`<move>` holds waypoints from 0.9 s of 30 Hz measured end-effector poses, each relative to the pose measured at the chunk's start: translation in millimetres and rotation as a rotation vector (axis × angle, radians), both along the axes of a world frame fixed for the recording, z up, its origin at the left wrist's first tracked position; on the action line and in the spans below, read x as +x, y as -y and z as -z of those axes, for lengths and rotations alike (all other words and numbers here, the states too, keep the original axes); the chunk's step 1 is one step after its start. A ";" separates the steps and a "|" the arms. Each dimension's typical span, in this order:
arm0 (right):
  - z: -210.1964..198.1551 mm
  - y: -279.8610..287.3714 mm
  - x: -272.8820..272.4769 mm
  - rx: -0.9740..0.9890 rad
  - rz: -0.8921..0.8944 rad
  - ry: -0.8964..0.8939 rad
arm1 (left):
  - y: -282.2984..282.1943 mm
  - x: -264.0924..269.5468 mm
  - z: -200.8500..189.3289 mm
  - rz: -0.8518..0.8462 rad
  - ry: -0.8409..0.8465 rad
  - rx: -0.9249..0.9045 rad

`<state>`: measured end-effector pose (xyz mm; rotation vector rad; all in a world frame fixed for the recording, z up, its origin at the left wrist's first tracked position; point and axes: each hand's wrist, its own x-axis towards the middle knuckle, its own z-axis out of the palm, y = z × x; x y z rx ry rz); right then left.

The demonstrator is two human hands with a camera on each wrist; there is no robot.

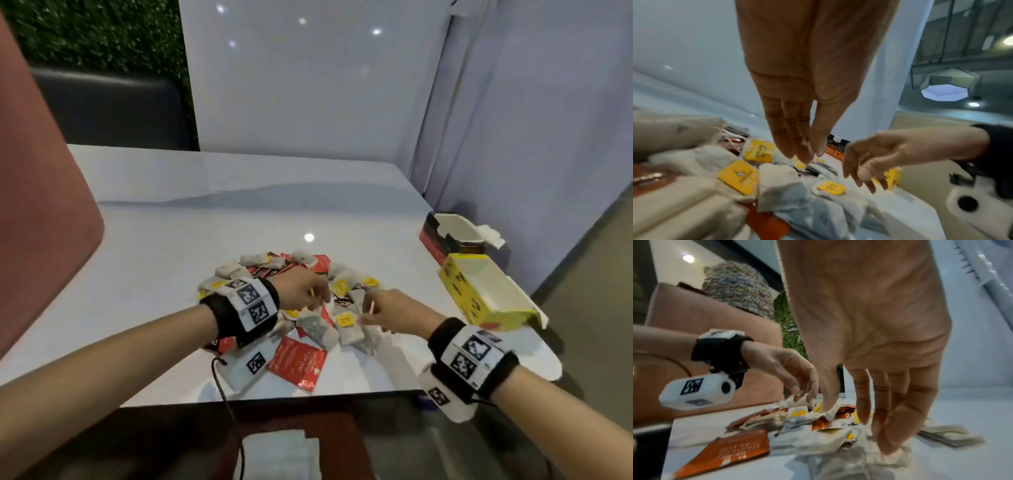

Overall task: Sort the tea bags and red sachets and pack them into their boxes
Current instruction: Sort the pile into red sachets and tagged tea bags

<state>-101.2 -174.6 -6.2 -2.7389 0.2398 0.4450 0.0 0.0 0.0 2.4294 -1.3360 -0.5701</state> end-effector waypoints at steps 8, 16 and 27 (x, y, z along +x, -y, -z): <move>26.5 -14.2 8.5 -0.140 0.103 -0.008 | 28.1 -27.6 10.9 -0.241 0.302 0.248; 44.2 -16.5 8.9 -0.065 0.008 0.184 | 32.9 -52.7 35.3 -0.240 0.305 0.426; 49.3 -3.8 -6.7 0.140 0.055 0.233 | 27.9 -56.4 17.1 -0.436 0.176 0.107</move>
